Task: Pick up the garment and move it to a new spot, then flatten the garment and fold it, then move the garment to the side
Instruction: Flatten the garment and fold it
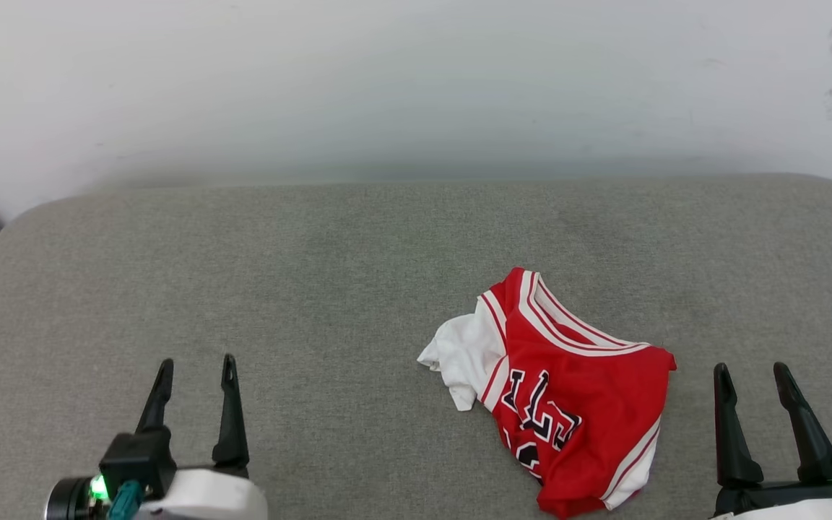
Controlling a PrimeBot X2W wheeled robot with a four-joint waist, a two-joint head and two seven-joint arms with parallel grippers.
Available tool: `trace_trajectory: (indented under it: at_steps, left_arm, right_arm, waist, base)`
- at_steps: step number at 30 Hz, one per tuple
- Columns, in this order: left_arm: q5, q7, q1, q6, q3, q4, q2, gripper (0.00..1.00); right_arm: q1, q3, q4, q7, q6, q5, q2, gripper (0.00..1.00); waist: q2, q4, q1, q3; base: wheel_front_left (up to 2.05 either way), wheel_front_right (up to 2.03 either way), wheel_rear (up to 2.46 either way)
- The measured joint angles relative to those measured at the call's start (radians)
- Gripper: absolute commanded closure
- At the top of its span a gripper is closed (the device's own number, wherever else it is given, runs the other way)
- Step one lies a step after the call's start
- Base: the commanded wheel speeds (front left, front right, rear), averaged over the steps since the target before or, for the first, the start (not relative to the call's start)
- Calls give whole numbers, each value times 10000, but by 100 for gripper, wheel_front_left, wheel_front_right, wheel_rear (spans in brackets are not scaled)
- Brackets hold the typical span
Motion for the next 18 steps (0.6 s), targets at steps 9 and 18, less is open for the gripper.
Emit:
trace_trajectory:
  at_steps: [9, 18]
  left_arm:
    - [111, 0, -2699, -924, -67, 989, 257, 0]
    - [-249, 951, -6160, -1436, -1252, 2740, 959, 0]
  right_arm:
    - [-365, 140, -240, 0, 0, -203, 0, 0]
    - [-704, 165, -453, 0, 0, -318, 0, 0]
  waist:
    - [0, -209, 1, 393]
    - [0, -596, 1, 1070]
  base:
    - [0, 0, 0]
    - [0, 0, 0]
